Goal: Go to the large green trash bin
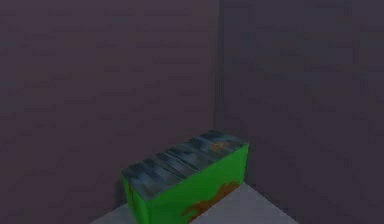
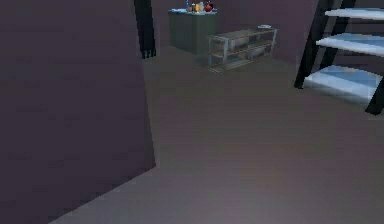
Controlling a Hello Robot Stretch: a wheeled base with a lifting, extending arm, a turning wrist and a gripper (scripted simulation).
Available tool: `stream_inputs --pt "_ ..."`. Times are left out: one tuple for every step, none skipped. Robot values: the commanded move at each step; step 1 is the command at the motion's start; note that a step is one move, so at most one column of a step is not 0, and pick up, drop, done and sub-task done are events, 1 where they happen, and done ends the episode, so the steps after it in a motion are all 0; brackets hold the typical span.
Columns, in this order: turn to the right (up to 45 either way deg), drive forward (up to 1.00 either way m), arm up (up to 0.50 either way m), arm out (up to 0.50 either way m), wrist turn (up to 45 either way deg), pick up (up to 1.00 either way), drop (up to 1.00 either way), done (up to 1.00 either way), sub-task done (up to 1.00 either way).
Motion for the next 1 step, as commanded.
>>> stream_inputs --pt "0.0 0.0 0.0 0.0 0.0 0.0 0.0 1.0 0.0"
